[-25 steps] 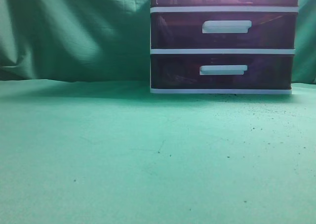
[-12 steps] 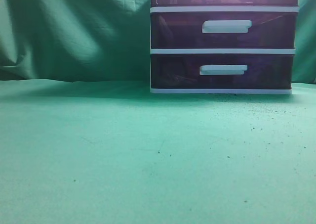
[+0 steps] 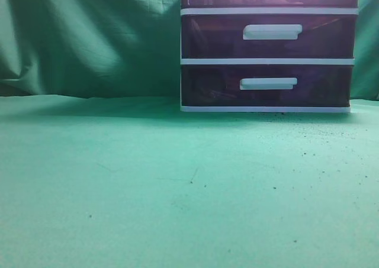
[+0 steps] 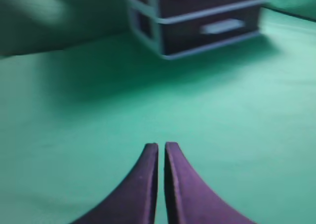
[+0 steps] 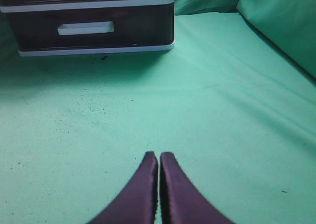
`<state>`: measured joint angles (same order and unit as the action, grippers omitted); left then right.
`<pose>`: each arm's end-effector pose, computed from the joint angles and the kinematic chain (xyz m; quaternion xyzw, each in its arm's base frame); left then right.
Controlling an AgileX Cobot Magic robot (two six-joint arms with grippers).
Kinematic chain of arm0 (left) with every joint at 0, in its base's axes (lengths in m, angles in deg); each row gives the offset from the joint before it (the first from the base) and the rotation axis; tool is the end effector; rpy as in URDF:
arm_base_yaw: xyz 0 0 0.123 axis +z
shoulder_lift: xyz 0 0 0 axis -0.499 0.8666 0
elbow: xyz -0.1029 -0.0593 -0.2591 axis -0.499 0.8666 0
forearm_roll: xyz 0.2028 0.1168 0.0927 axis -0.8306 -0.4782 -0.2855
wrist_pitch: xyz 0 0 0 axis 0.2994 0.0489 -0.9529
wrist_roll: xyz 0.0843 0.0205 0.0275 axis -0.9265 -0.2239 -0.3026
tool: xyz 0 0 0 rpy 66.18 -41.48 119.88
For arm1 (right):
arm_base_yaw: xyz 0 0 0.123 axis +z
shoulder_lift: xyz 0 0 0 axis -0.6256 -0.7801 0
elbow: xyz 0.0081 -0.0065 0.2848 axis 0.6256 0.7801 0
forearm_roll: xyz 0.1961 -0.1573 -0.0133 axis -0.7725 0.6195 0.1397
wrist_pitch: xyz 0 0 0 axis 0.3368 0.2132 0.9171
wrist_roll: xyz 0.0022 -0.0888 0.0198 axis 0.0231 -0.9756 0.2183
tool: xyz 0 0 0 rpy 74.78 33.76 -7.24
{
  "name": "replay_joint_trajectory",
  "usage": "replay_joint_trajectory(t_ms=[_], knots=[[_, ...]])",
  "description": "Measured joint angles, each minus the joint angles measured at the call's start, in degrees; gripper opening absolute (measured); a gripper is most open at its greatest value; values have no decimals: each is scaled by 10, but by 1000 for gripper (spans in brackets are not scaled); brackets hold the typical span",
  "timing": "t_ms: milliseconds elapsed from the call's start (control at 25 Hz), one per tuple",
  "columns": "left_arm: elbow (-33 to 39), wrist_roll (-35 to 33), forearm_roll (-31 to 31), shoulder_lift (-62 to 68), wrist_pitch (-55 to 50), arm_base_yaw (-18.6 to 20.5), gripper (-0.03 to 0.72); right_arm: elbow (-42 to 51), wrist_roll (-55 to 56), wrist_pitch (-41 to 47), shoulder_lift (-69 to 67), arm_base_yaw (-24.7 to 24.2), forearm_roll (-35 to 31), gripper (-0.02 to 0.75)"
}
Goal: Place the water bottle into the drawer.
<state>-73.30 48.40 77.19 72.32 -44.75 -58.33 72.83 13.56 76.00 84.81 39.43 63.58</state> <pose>0.0363 -0.0139 0.2361 0.1904 0.7497 -0.1192 0.6224 0.0523 0.0032 0.1696 0.0065 0.8104 0.0292 0.5852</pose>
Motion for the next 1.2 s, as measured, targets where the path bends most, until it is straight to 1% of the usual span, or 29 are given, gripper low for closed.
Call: replay_joint_trajectory(t_ms=[120, 200, 320, 400, 480, 680, 840, 920, 1200], knots=[[50, 0, -4, 0, 79, 108, 0, 0, 0, 1, 0, 0, 0, 0], [91, 0, 2, 0, 124, 172, 0, 0, 0, 1, 0, 0, 0, 0], [128, 0, 20, 0, 145, 235, 0, 0, 0, 1, 0, 0, 0, 0], [130, 0, 28, 0, 145, 257, 0, 0, 0, 1, 0, 0, 0, 0], [130, 0, 29, 0, 139, 267, 0, 0, 0, 1, 0, 0, 0, 0], [130, 0, 18, 0, 92, 268, 0, 0, 0, 1, 0, 0, 0, 0], [130, 1, 20, 0, 91, 268, 0, 0, 0, 1, 0, 0, 0, 0], [130, 1, 35, 0, 89, 268, 0, 0, 0, 1, 0, 0, 0, 0], [130, 1, 46, 0, 89, 268, 0, 0, 0, 1, 0, 0, 0, 0]])
